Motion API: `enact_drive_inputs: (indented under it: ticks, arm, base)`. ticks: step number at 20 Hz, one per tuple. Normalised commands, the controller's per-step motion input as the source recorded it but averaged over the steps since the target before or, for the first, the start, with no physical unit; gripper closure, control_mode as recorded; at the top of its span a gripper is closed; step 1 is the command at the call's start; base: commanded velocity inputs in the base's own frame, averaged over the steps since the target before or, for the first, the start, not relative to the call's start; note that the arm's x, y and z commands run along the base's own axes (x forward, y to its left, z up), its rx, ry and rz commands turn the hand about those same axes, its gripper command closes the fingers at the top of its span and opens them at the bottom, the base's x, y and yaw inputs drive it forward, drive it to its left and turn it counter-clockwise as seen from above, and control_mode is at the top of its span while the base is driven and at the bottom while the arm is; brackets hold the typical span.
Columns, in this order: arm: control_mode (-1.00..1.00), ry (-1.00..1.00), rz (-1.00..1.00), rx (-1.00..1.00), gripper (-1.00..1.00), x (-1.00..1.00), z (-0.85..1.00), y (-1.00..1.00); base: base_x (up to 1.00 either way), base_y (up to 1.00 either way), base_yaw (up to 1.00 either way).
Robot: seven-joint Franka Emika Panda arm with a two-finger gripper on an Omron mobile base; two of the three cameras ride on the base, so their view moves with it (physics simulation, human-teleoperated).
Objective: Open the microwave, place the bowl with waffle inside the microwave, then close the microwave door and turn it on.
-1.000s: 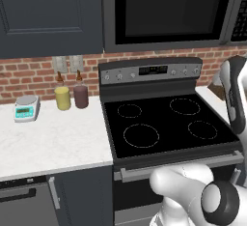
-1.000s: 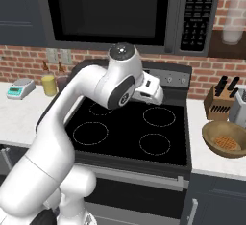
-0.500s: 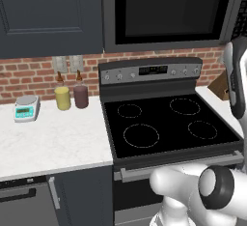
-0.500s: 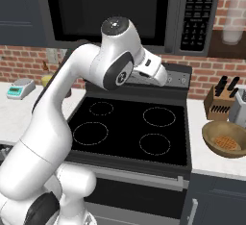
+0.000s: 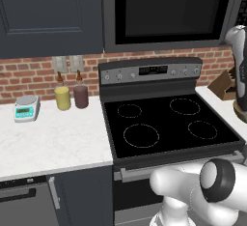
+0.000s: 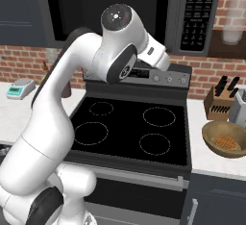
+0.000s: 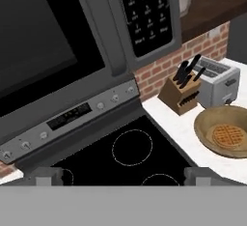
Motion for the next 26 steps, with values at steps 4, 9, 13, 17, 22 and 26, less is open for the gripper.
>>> enact_drive_inputs:
  ticks: [4, 9, 13, 17, 22, 26]
  arm:
    - [-1.0, -0.17, 0.0, 0.0, -1.0, 0.21, 0.09, -0.06]
    - [-1.0, -0.07, 0.0, 0.0, -1.0, 0.08, 0.16, -0.18]
    - [-1.0, -0.05, 0.0, 0.0, -1.0, 0.14, 0.25, -0.21]
    - [-1.0, -0.08, 0.0, 0.0, -1.0, 0.25, 0.19, -0.15]
    - [-1.0, -0.07, 0.0, 0.0, -1.0, 0.38, 0.03, -0.1]
    - [-1.0, -0.01, 0.0, 0.0, -1.0, 0.45, 0.0, -0.08]
  base:
    - [0.0, 0.0, 0.0]
    - [0.0, 0.0, 0.0]
    - [0.0, 0.0, 0.0]
    - [0.0, 0.0, 0.0]
    - [0.0, 0.0, 0.0]
    - [0.0, 0.0, 0.0]
